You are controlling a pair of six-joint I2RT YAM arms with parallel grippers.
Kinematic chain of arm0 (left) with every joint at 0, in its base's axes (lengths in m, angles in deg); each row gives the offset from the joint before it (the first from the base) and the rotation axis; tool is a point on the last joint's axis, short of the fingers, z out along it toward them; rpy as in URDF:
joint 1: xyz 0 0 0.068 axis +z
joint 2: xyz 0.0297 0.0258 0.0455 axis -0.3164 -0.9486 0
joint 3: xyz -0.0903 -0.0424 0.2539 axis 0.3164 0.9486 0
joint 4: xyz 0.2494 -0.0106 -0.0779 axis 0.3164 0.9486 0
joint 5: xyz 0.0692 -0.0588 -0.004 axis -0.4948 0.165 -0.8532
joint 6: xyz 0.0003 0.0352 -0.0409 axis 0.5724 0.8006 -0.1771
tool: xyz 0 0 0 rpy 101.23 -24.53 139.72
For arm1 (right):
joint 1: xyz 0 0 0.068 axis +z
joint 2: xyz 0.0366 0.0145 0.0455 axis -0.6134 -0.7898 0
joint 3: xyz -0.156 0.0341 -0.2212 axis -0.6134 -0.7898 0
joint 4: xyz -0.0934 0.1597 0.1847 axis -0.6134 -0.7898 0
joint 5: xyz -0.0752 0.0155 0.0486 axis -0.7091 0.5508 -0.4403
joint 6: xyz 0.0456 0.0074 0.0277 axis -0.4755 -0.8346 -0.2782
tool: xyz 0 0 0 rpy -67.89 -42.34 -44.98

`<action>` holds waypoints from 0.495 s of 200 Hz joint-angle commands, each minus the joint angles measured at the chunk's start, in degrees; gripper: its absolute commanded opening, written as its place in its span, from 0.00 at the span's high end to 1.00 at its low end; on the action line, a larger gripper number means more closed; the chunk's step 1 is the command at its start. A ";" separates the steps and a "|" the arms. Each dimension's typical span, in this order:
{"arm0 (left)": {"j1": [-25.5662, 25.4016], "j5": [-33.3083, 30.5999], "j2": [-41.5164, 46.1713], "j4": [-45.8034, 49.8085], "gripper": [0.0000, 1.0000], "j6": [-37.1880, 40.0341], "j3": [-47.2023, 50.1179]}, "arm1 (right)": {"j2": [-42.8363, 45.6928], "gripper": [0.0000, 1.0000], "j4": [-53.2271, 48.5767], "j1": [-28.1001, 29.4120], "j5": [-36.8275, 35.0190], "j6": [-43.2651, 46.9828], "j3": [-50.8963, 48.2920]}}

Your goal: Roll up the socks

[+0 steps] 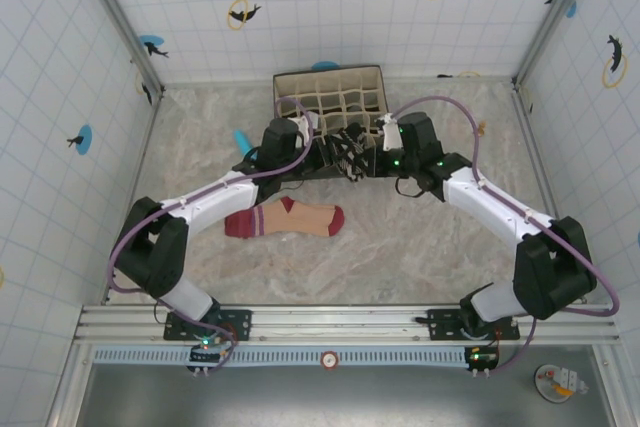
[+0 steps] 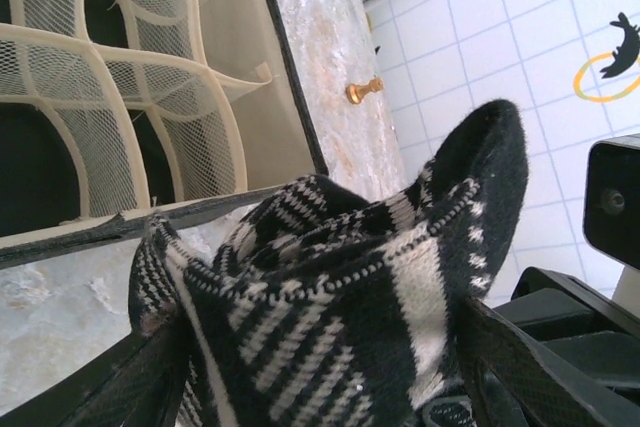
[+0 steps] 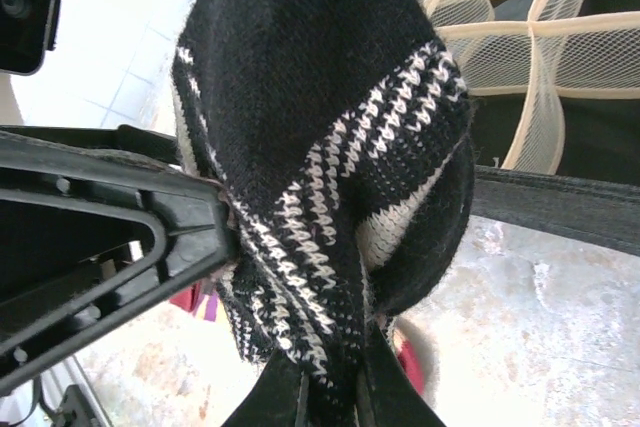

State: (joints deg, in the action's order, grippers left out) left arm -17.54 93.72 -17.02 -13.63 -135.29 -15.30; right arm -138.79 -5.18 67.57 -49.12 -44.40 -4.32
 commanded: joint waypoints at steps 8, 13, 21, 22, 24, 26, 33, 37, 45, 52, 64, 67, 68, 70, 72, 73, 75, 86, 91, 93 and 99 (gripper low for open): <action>-0.70 1.39 -1.33 -4.12 0.29 -2.08 0.80 | 2.17 1.00 5.81 -0.21 4.64 -2.73 -2.09; -0.84 1.48 -1.42 -4.39 0.29 -2.22 0.96 | 2.26 1.00 6.45 -0.27 5.24 -3.10 -2.41; -0.89 1.60 -1.65 -5.06 0.29 -2.53 1.21 | 2.34 1.00 7.43 -0.44 6.30 -3.86 -2.79; -0.91 1.58 -1.62 -5.14 0.29 -2.56 1.23 | 2.35 1.00 7.56 -0.46 6.41 -3.95 -2.85; -0.97 1.66 -1.64 -5.29 0.29 -2.64 1.24 | 2.35 1.00 7.80 -0.53 6.65 -4.13 -2.99; -0.94 1.65 -1.60 -5.51 0.29 -2.77 1.24 | 2.35 1.00 8.00 -0.55 6.91 -4.33 -3.06; -1.01 1.87 -1.62 -6.56 0.29 -3.21 1.24 | 2.35 1.00 8.95 -0.83 8.03 -5.22 -3.58; -0.97 2.07 -1.59 -7.21 0.29 -3.47 2.83 | 2.28 1.00 9.38 -1.02 8.66 -5.70 -3.82; -0.95 2.33 -1.51 -8.34 0.30 -3.87 3.43 | 2.24 1.00 10.00 -1.32 9.60 -6.44 -4.29; -0.97 2.64 -1.43 -9.14 0.31 -4.15 3.90 | 2.26 1.00 10.41 -1.55 10.13 -6.80 -4.68; -1.01 3.12 -1.40 -10.20 0.34 -4.25 4.44 | 2.65 1.00 11.34 -1.85 10.84 -7.48 -5.59; -0.99 3.19 -1.28 -10.31 0.35 -4.21 4.53 | 2.81 1.00 11.62 -1.98 11.02 -7.69 -5.82; -1.00 3.21 -1.31 -10.36 0.35 -4.23 4.56 | 2.84 1.00 11.67 -2.02 11.10 -7.80 -5.95; -1.03 3.27 -1.19 -10.44 0.36 -4.20 4.62 | 2.98 1.00 11.78 -2.09 11.23 -7.97 -6.15; -0.95 3.35 -1.21 -10.53 0.36 -4.18 4.66 | 3.03 1.00 11.98 -2.26 11.37 -8.17 -6.32; -0.94 3.38 -1.18 -10.60 0.37 -4.17 4.67 | 3.08 1.00 12.07 -2.33 11.45 -8.26 -6.37; -0.97 3.56 -1.16 -10.70 0.37 -4.10 4.69 | 3.17 1.00 12.14 -2.38 11.56 -8.48 -6.59; -1.03 4.08 -1.13 -11.16 0.42 -3.75 4.89 | 3.64 1.00 14.44 -3.00 12.66 -9.87 -7.85; -0.97 4.39 -1.21 -11.35 0.44 -3.57 4.85 | 3.79 1.00 15.21 -3.29 13.22 -10.58 -8.35; -1.02 4.51 -1.17 -11.50 0.45 -3.56 4.85 | 3.83 1.00 15.47 -3.42 13.45 -10.84 -8.53; -0.98 4.84 -1.27 -11.70 0.46 -3.46 4.85 | 3.97 1.00 16.19 -3.59 14.00 -11.50 -9.06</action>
State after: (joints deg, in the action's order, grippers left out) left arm -18.07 96.21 -17.76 -21.78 -139.14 -10.84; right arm -137.28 4.37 65.08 -39.44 -52.24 -11.29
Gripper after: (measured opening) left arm 0.563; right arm 0.097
